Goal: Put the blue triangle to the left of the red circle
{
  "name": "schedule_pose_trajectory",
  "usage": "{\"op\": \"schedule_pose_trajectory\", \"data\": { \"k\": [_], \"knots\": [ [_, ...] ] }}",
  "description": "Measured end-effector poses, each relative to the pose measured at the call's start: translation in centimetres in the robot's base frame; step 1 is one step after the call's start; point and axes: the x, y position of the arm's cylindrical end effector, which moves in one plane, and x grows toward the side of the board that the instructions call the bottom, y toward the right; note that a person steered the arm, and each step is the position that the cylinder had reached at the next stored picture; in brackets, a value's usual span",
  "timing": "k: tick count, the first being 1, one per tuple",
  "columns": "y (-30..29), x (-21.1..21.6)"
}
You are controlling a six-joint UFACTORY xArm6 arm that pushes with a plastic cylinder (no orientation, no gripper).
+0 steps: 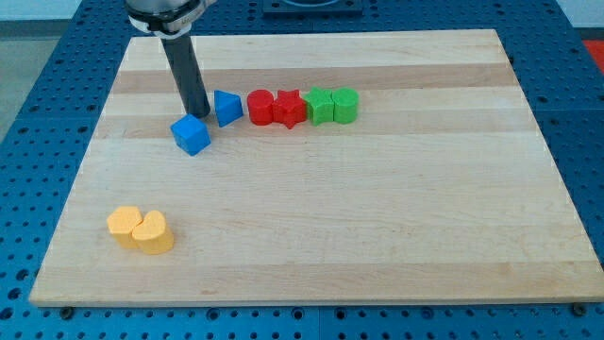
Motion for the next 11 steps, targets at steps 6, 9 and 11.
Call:
{"op": "schedule_pose_trajectory", "data": {
  "k": [6,9,11],
  "knots": [
    [1.0,-3.8],
    [2.3,-3.6],
    [2.3,-2.2]
  ]
}}
